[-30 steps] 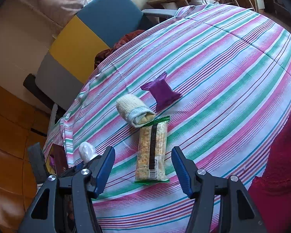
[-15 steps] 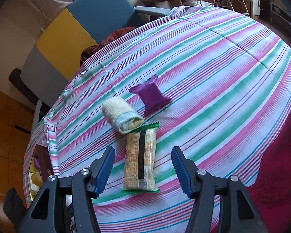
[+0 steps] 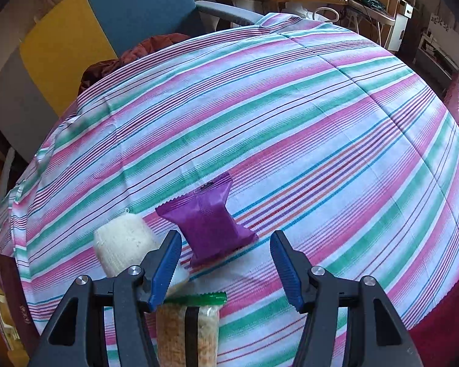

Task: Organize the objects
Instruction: 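Carry the cotton ball to the tray with the left tool while the right tool grasps the purple pack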

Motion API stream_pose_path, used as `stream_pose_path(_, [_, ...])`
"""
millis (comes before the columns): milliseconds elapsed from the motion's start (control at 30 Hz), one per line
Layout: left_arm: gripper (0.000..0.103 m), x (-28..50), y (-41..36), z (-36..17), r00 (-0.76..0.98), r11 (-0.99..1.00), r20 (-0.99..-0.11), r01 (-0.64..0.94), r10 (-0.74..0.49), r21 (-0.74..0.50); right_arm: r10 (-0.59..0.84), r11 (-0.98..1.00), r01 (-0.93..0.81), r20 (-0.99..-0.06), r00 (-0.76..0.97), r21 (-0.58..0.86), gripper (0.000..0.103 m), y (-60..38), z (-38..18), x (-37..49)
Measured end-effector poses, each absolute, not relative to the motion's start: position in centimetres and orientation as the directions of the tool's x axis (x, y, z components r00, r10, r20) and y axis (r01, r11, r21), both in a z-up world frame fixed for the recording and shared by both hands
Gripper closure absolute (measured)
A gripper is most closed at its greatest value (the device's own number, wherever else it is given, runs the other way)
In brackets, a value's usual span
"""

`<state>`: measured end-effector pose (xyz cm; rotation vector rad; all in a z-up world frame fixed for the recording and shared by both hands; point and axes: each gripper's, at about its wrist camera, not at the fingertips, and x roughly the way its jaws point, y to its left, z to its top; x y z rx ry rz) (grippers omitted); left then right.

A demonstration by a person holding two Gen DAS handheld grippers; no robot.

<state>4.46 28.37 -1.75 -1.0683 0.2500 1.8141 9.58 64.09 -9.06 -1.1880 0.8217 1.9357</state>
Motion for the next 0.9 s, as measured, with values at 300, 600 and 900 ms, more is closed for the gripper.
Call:
stream_pose_path(300, [0.064,3.3,24.1,-1.6,-0.189,-0.578,-0.757,-0.765,0.625,-0.285,0.256,-0.596,-0.793,-0.908,-0.331,0.122,0.068,64.0,-9.3,8.9])
stream_pose_path(600, [0.064,0.7,15.5,-0.4,-0.316,-0.719,-0.749,-0.630,0.583,-0.294,0.273,-0.594,-0.796,-0.903,-0.332,0.113,0.069,63.9,-8.7,9.3])
stream_pose_path(900, [0.064,-1.7,6.1,-1.2,-0.420,-0.840,-0.757,-0.445,0.501,-0.310,0.307,-0.622,-0.778,-0.887,-0.345,0.087,0.069,63.0,-7.8,9.1])
